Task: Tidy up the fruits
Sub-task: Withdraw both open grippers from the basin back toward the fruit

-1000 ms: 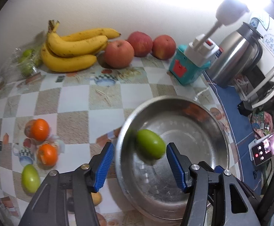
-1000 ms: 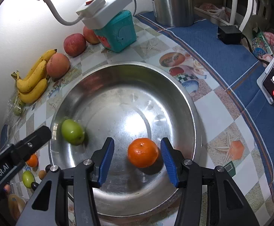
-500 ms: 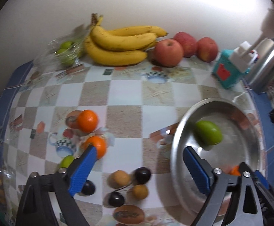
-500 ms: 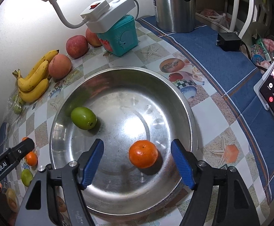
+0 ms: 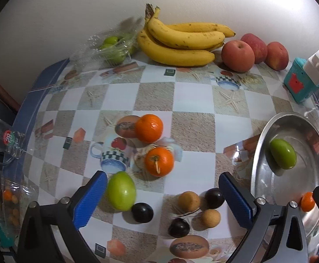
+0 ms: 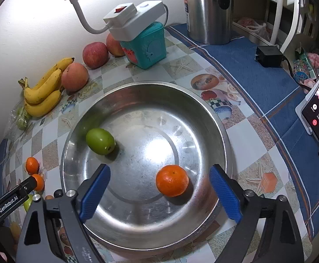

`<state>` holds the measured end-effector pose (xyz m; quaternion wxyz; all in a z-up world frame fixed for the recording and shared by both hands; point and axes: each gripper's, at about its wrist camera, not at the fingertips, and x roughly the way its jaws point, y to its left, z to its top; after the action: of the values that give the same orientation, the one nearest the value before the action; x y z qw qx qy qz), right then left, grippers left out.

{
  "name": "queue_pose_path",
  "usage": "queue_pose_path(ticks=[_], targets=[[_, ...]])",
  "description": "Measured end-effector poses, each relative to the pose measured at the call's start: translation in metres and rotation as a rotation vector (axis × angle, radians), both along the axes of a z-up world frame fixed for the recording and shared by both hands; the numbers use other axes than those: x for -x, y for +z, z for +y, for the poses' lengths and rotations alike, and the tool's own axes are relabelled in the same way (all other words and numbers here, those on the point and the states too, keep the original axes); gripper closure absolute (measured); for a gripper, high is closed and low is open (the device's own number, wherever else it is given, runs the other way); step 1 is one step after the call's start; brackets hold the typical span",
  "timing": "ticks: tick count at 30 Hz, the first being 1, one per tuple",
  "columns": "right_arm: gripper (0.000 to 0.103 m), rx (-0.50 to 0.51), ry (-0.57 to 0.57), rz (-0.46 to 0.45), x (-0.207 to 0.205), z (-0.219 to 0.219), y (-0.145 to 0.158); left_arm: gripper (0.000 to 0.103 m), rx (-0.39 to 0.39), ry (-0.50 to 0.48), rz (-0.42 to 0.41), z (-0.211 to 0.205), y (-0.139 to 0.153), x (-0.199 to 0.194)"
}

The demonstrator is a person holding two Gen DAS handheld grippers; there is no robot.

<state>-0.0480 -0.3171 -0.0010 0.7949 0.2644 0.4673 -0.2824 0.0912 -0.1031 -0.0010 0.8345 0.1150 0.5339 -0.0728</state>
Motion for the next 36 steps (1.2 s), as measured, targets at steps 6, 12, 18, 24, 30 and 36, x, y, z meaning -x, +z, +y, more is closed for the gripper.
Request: queue_pose_path(ticks=[6, 12, 18, 24, 30, 36], targets=[[0.007, 0.010, 0.017, -0.018, -0.004, 0.007, 0.004, 0.000, 0.006, -0.016, -0.039, 0.008, 0.003, 0.004], [0.007, -0.005, 0.031, -0.068, -0.006, 0.013, 0.008, 0.000, 0.013, -0.012, -0.101, 0.021, 0.012, 0.005], [0.007, -0.015, 0.058, -0.074, -0.012, 0.020, 0.006, 0.000, 0.036, 0.015, -0.088, 0.040, 0.017, 0.001], [0.007, -0.005, 0.087, -0.073, -0.019, 0.030, 0.005, 0.000, 0.041, 0.028, -0.091, 0.053, 0.019, 0.000], [0.007, -0.016, 0.141, -0.114, -0.027, 0.042, 0.008, 0.000, 0.077, 0.067, -0.104, 0.071, 0.026, -0.003], [0.007, -0.042, 0.234, -0.138, -0.043, 0.069, 0.015, 0.000, 0.111, 0.109, -0.106, 0.090, 0.031, -0.005]])
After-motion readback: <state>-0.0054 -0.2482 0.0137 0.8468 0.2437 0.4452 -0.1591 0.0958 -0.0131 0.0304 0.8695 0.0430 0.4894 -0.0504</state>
